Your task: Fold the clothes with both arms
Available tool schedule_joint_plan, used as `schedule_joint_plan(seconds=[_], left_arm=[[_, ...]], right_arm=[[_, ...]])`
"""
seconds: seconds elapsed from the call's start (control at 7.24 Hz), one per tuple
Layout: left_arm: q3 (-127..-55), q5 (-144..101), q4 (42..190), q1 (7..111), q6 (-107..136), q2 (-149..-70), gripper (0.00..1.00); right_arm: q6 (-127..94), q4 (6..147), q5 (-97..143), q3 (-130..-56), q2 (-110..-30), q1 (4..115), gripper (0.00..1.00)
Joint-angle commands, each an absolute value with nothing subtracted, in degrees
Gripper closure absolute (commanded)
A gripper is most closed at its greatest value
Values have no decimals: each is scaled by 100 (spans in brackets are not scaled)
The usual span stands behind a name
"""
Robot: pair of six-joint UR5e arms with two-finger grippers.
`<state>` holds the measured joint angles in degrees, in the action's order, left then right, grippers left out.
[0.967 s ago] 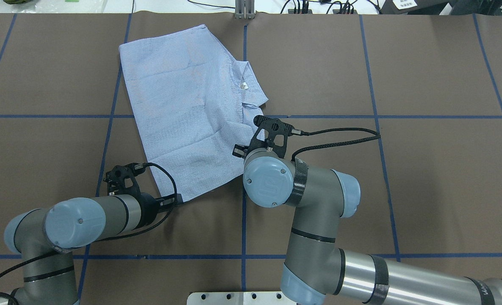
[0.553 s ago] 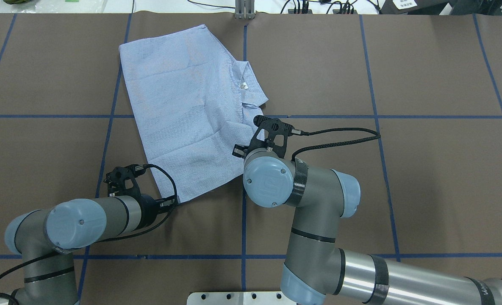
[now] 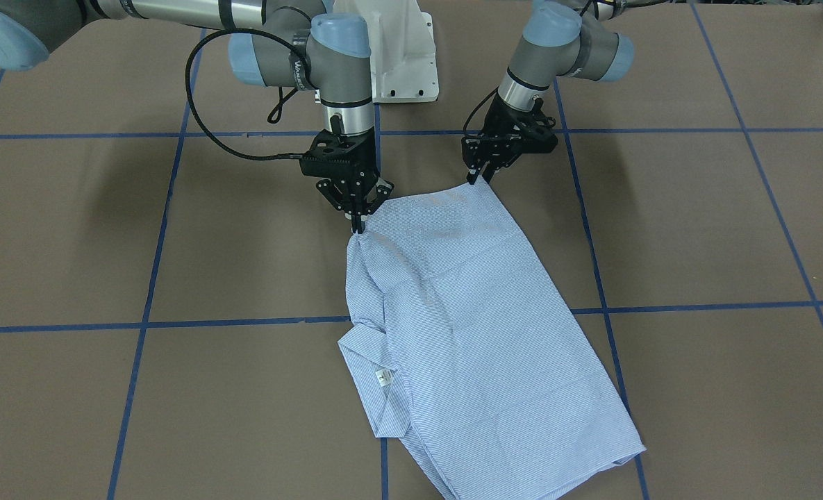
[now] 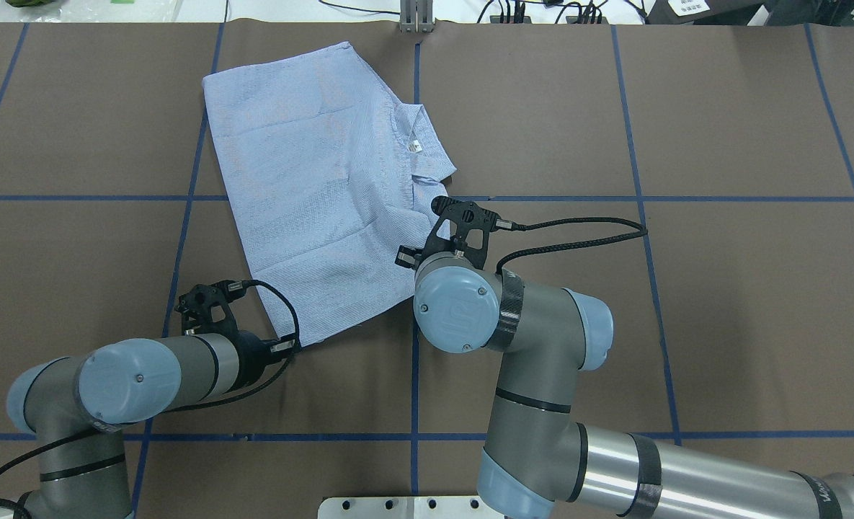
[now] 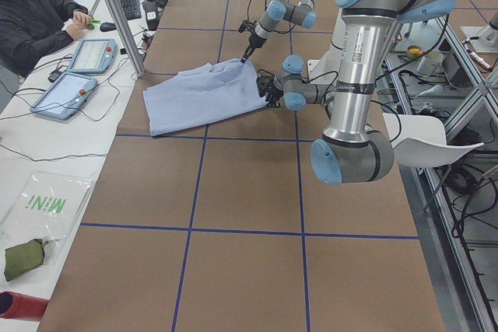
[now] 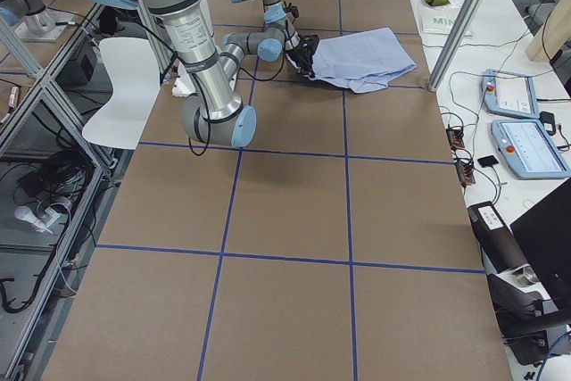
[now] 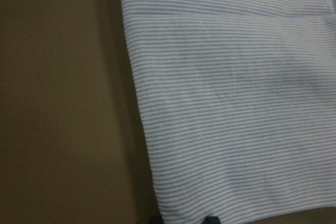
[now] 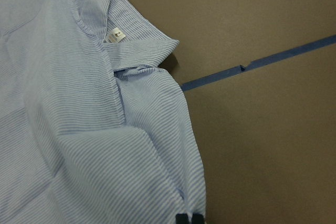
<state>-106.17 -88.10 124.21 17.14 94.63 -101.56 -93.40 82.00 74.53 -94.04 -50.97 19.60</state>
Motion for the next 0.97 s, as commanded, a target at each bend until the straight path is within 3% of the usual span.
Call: schedule_joint_plan(seconds=[0.0,0.28,0.83], left_arm=[[-10643,-8798,12393,1714,9466,-10160,100],[-10836,-8815,12393,1714,9457,-10230,100],[-12467,-9052,11701,1670,9492,-10160,100]], right_arm=[[-9343,8200,7462,-9404,-5115,1960,100],[-9334,8209,7471,-10189,-5744,1969,100],[-9421,9181,7157,-12659,-6915,1032,100]])
